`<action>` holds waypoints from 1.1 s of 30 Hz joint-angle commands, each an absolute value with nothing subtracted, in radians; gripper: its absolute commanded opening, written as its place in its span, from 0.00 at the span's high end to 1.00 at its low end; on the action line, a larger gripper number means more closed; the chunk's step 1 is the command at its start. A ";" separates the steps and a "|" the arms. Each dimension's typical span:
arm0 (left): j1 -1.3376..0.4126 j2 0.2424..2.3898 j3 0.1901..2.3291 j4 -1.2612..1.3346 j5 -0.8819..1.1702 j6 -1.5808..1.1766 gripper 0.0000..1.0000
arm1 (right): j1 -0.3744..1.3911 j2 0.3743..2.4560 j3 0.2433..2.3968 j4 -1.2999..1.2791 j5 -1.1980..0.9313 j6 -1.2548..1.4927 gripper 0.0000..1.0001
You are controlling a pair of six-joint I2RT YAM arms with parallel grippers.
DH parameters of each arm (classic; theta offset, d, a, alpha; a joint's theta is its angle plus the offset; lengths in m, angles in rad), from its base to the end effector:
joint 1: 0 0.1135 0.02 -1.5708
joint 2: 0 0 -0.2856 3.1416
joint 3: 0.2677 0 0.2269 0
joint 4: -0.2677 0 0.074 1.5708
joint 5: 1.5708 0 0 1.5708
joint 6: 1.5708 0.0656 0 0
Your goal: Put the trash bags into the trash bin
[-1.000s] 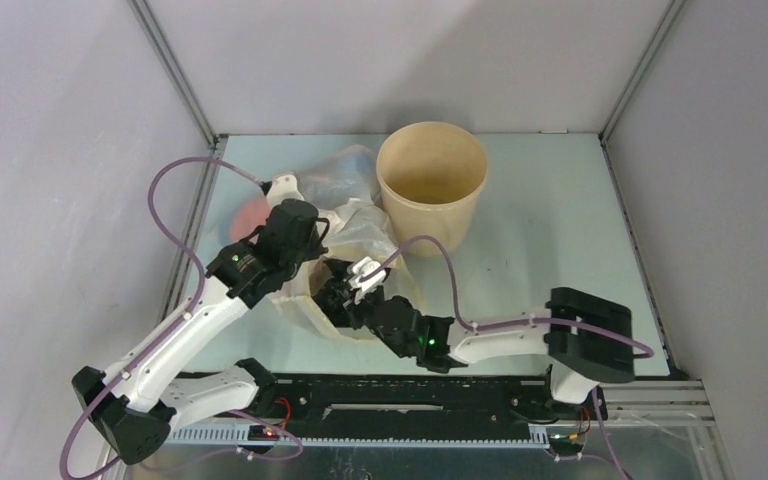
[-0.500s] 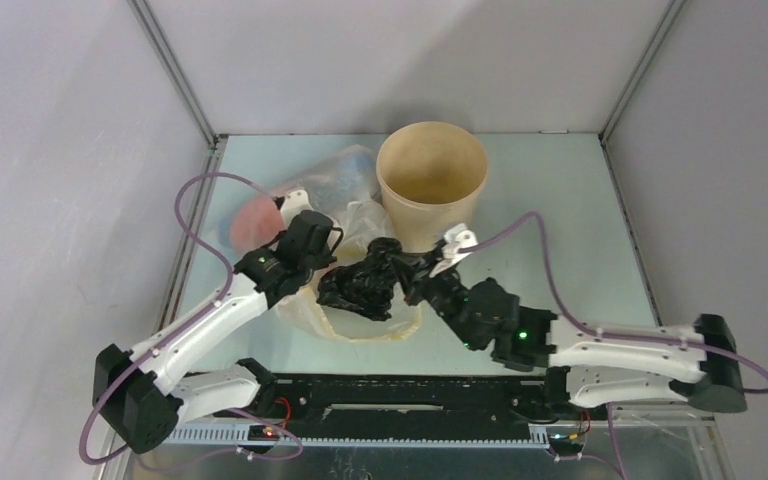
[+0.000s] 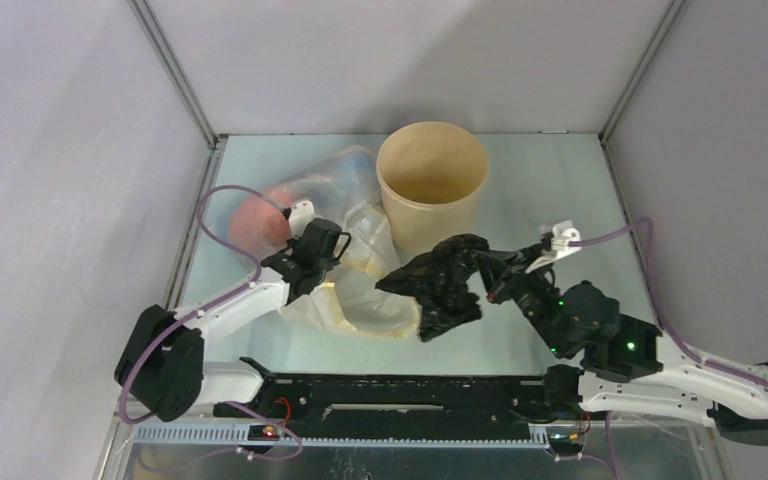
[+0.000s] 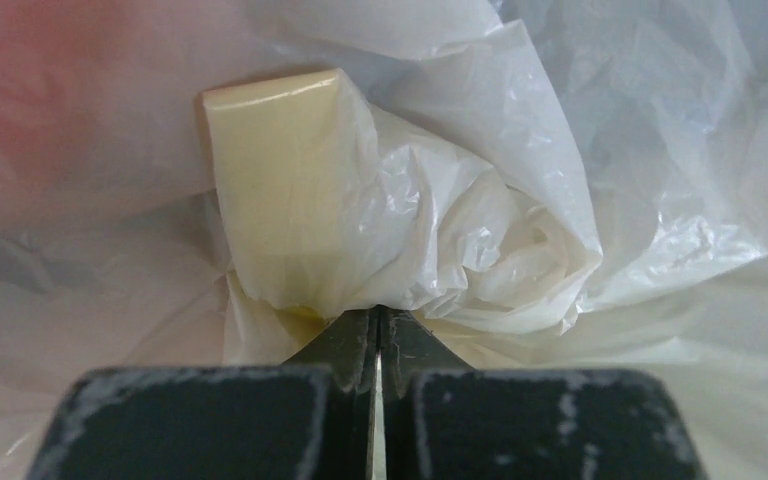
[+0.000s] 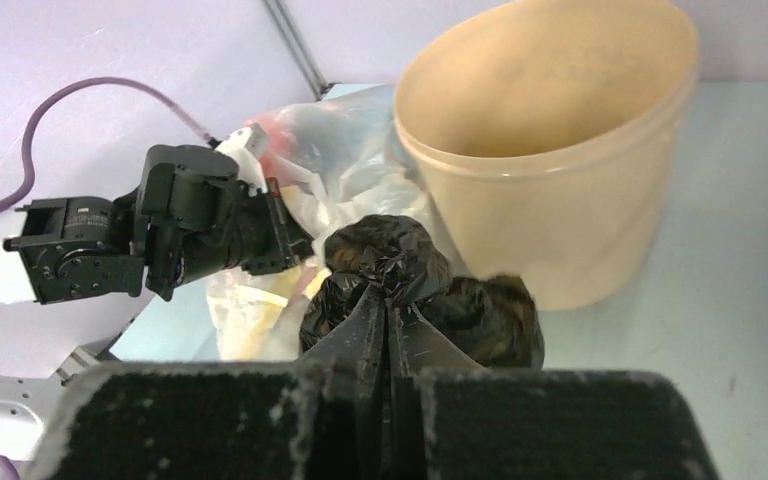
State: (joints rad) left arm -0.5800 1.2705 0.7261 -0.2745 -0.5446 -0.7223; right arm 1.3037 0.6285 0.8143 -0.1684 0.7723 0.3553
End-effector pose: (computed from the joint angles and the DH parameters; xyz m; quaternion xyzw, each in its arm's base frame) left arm 0.2216 -0.1046 0.2293 -0.1622 0.8866 -0.0154 0.4329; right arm 0.0742 0.0978 0.3829 -0.0575 0.7003 0.3091 0.6409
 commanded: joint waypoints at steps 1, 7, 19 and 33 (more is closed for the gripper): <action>-0.497 1.300 0.694 -0.049 -0.642 -0.605 1.00 | 1.277 0.555 0.818 -0.335 0.803 0.408 1.00; -0.384 1.428 0.759 0.204 -0.783 -0.495 1.00 | 1.247 0.536 0.835 -0.416 0.756 0.416 1.00; -0.292 1.834 1.422 0.135 -0.851 -0.241 1.00 | 1.223 0.606 0.853 -0.483 0.636 0.455 1.00; -0.192 1.593 1.118 0.118 -0.879 -0.583 1.00 | 1.217 0.744 0.880 -0.352 0.390 0.432 1.00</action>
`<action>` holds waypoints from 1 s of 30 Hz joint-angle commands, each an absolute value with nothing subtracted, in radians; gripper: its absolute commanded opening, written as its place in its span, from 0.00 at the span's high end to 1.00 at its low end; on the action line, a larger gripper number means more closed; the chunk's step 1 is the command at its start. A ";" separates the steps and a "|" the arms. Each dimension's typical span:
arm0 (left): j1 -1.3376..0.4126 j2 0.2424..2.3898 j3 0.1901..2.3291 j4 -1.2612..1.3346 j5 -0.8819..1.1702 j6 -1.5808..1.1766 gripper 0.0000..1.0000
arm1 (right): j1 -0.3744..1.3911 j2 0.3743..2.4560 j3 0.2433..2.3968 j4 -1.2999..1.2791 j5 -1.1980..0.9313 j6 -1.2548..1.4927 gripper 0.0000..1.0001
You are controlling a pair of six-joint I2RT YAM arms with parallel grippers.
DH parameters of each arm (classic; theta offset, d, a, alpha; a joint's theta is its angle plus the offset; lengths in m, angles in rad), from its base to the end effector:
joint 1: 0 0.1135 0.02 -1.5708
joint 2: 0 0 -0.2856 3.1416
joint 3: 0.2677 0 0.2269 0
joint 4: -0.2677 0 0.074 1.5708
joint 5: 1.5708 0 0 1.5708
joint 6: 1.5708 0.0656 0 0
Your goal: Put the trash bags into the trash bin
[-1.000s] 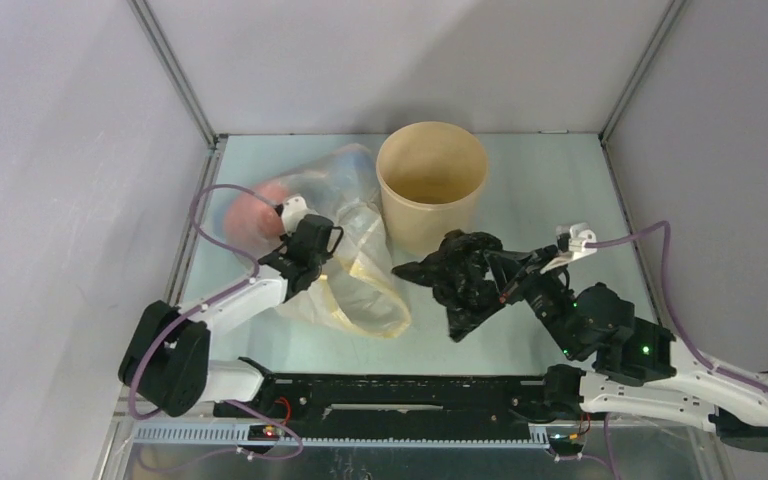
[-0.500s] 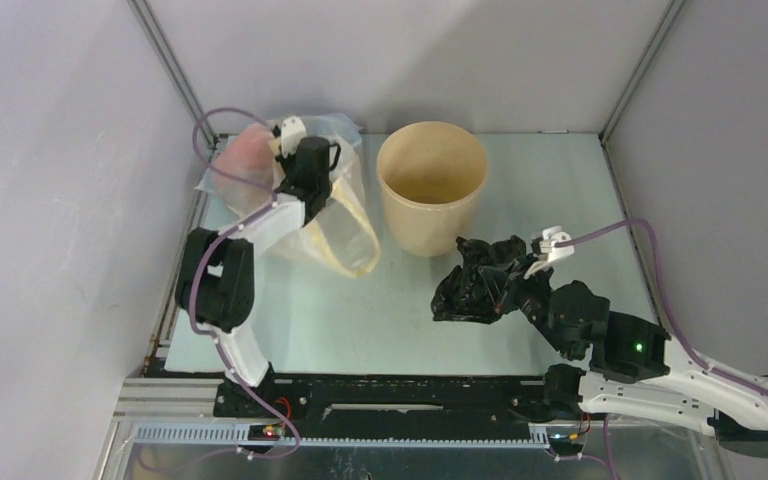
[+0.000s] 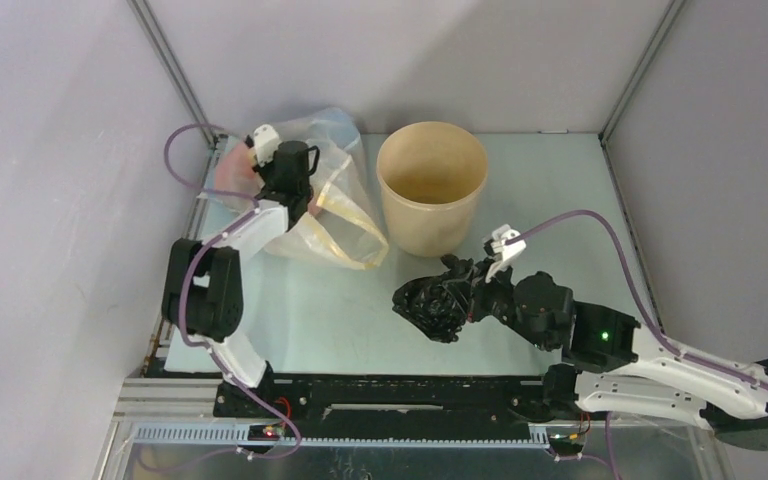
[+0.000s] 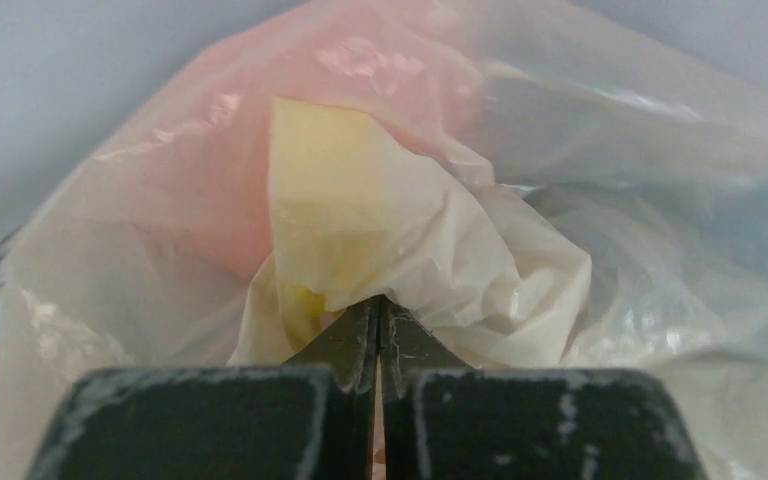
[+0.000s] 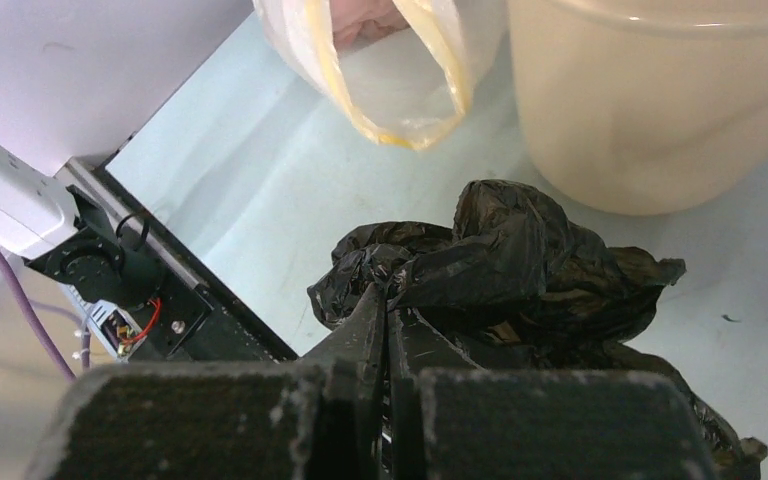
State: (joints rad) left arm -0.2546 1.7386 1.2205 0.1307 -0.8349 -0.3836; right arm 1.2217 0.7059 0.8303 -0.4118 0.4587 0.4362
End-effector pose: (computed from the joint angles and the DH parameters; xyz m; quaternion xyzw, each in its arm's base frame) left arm 0.3963 -0.0529 0.2943 -0.2746 0.7426 0.1596 0.5897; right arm 0.0751 0.1213 0.3478 -0.1728 0.7728 0.3067 0.5281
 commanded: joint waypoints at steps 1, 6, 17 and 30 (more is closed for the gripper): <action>-0.180 1.569 1.075 0.119 -0.891 -0.617 1.00 | 1.217 0.752 0.881 -0.355 0.396 0.440 1.00; -0.161 1.484 0.976 0.074 -0.977 -0.706 0.99 | 1.214 0.771 0.881 -0.382 0.429 0.475 1.00; -0.259 1.253 0.923 0.051 -0.819 -0.611 0.05 | 1.168 0.882 0.901 -0.383 0.269 0.460 0.46; -0.504 0.917 0.887 -0.345 -0.541 -0.652 0.04 | 1.143 0.796 0.898 -0.611 0.391 0.522 0.19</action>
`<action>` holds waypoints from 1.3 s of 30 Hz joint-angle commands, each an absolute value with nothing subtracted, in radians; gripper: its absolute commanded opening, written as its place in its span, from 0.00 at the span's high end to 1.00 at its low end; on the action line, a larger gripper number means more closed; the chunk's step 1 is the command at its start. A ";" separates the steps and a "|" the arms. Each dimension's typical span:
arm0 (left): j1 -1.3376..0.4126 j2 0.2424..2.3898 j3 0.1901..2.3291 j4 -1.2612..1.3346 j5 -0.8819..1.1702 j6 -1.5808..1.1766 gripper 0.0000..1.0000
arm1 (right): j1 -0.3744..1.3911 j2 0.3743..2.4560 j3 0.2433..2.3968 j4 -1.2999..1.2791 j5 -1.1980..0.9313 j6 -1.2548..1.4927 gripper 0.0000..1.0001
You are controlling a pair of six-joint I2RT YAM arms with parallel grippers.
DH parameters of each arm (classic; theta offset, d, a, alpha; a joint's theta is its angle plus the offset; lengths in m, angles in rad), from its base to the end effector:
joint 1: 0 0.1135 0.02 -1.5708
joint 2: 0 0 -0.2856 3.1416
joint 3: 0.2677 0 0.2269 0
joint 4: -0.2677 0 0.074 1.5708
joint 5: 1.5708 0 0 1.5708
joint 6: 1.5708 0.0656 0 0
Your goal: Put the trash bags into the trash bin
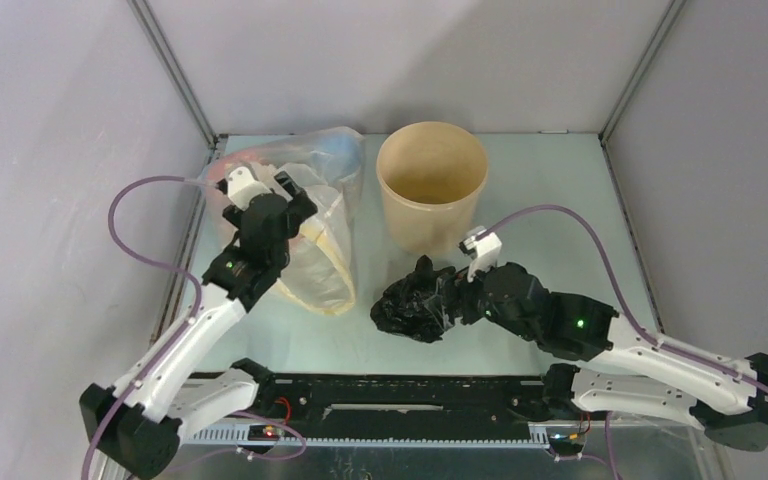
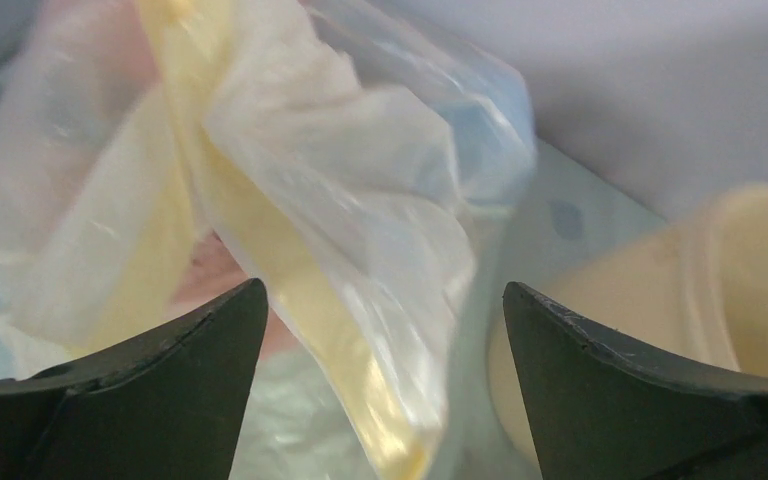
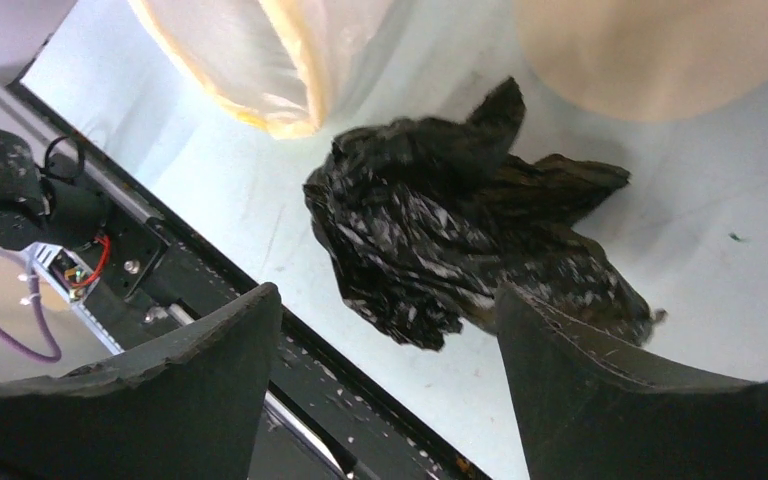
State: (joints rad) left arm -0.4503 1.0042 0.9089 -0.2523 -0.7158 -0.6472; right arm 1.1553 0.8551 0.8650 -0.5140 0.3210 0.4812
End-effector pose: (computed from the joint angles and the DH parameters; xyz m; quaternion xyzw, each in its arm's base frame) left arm 0.2045 -0.0511 0.3513 -0.2755 0.7434 -0.0358 0.6084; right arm 0.0876 0.1473 0.3254 -0.2044 0.8291 0.2723 0.4435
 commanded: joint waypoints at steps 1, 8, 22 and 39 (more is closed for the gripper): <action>-0.513 0.899 0.881 -0.345 -0.489 -0.654 0.05 | 1.140 0.782 0.886 -0.625 0.401 0.527 0.19; -0.546 0.867 0.821 -0.247 -0.193 -0.730 0.17 | 1.106 0.645 0.758 -0.628 0.421 0.575 0.19; -0.546 1.199 0.741 -0.107 -0.357 -0.819 0.41 | 1.092 0.650 0.687 -0.580 0.408 0.628 0.19; -0.106 1.250 0.600 0.059 -0.248 -0.840 0.32 | 1.070 0.714 0.661 -0.563 0.526 0.681 0.15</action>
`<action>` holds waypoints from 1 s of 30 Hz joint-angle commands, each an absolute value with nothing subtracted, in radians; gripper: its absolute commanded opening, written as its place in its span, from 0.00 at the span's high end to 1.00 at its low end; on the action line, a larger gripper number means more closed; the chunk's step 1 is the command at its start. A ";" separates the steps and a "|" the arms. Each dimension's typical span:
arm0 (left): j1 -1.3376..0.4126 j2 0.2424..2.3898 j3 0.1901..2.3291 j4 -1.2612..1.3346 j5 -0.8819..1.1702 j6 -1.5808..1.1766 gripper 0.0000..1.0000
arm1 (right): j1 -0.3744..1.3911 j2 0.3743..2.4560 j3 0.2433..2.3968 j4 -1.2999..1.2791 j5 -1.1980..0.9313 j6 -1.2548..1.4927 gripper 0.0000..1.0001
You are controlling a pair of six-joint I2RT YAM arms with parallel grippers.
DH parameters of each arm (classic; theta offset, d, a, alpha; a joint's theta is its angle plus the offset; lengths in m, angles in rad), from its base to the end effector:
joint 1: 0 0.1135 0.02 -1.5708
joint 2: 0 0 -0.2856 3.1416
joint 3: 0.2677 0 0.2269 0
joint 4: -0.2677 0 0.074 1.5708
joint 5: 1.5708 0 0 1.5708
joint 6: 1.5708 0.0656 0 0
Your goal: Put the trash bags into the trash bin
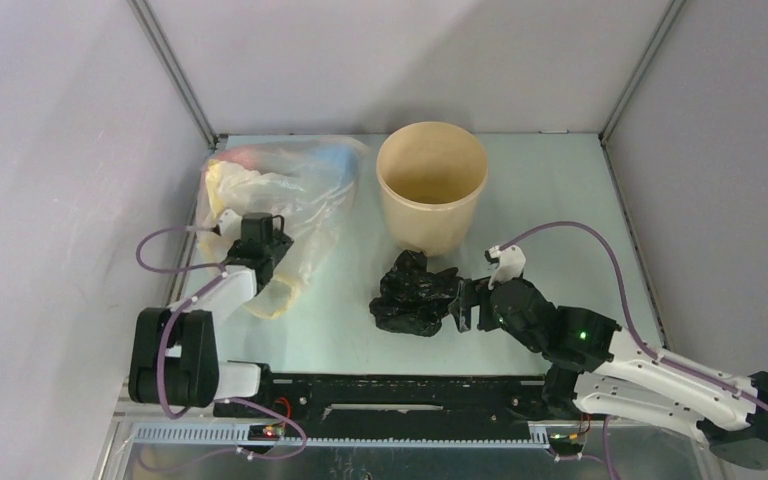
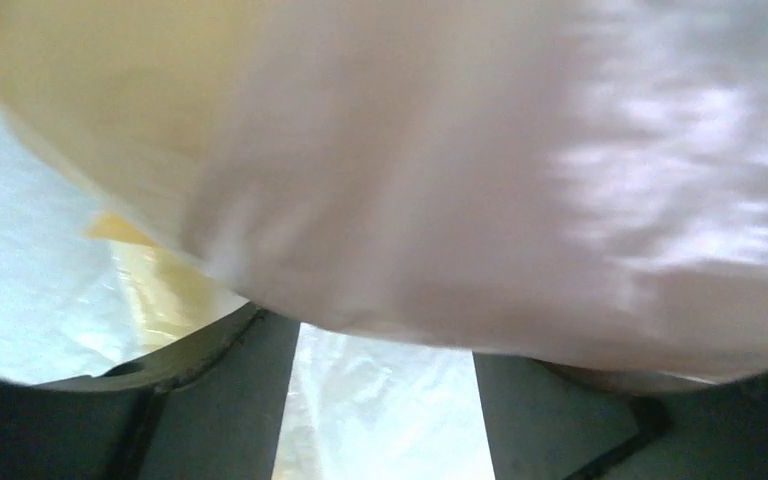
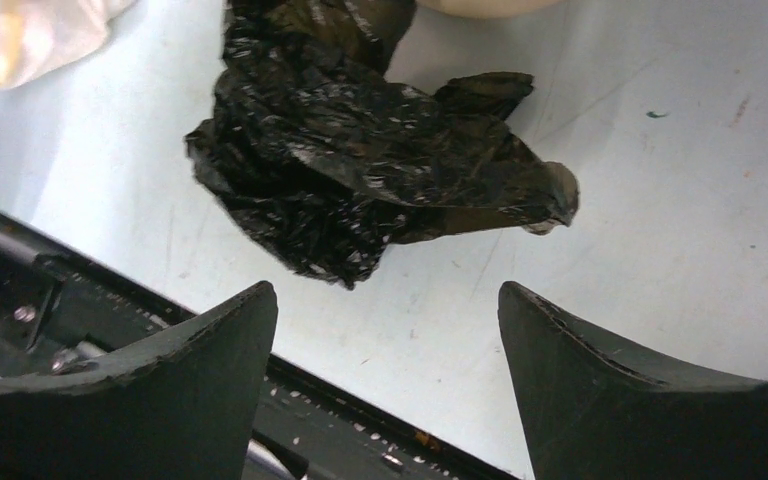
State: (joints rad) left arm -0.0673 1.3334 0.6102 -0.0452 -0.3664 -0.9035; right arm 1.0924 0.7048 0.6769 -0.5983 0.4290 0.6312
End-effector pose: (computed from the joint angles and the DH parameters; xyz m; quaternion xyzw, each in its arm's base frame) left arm 0.2549 0.0064 0.1973 -0.4325 0.7983 -0.0308 0.4179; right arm 0.0846 0.1039 0.2741 -0.1046 0.8692 0.2140 0.4333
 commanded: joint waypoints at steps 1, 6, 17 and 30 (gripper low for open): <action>-0.125 1.237 0.604 0.057 -0.216 -0.813 0.30 | 1.055 0.714 0.658 -0.556 0.536 0.689 0.15; -0.280 1.088 0.616 0.009 -0.022 -0.713 0.17 | 0.939 0.714 0.655 -0.464 0.418 0.653 0.14; -0.567 0.922 0.638 -0.087 0.076 -0.666 0.14 | 0.746 0.728 0.573 -0.372 0.253 0.949 0.20; -0.674 1.187 0.719 0.041 0.129 -0.669 0.15 | 0.733 0.727 0.408 -0.225 0.295 1.327 0.31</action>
State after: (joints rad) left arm -0.6636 1.1267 0.6441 -0.0467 0.0872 -0.6949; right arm 0.7422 0.7341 0.4442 -0.3477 0.2832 1.2003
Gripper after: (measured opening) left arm 0.857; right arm 0.698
